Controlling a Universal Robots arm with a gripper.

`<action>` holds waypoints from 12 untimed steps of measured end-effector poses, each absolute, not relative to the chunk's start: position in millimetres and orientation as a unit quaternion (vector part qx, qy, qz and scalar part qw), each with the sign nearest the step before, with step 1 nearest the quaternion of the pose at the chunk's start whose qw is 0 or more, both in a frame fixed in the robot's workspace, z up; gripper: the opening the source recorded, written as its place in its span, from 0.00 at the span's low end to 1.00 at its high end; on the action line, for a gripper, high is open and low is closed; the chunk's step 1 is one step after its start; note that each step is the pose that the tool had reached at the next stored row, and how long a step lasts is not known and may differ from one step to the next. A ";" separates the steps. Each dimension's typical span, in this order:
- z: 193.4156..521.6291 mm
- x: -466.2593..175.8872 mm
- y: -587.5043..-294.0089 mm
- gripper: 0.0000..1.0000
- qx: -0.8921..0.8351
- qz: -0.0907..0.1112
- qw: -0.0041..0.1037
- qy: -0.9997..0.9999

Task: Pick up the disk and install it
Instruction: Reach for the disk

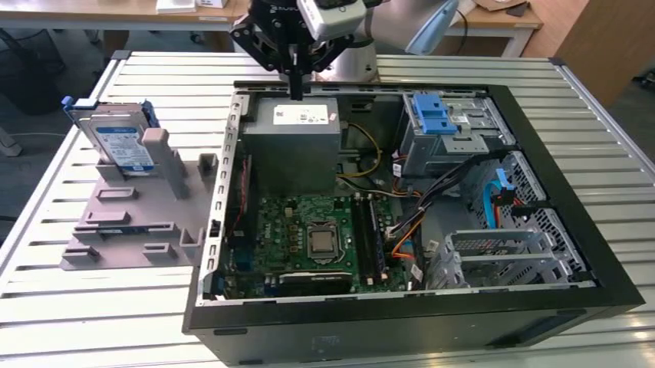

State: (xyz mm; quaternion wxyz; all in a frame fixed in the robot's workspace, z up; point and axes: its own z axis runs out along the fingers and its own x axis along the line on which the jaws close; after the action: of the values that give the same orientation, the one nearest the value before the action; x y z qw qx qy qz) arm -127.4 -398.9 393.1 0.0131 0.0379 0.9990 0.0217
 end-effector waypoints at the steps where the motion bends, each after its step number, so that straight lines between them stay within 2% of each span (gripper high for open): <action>1: 393.1 -127.6 -398.9 0.11 0.038 0.022 0.013 0.999; 12: 393.0 -130.0 -398.9 0.11 0.038 0.022 0.013 0.999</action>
State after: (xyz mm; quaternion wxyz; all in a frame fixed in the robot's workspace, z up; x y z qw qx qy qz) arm -130.0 -398.9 393.0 0.0131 0.0379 0.9990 0.0217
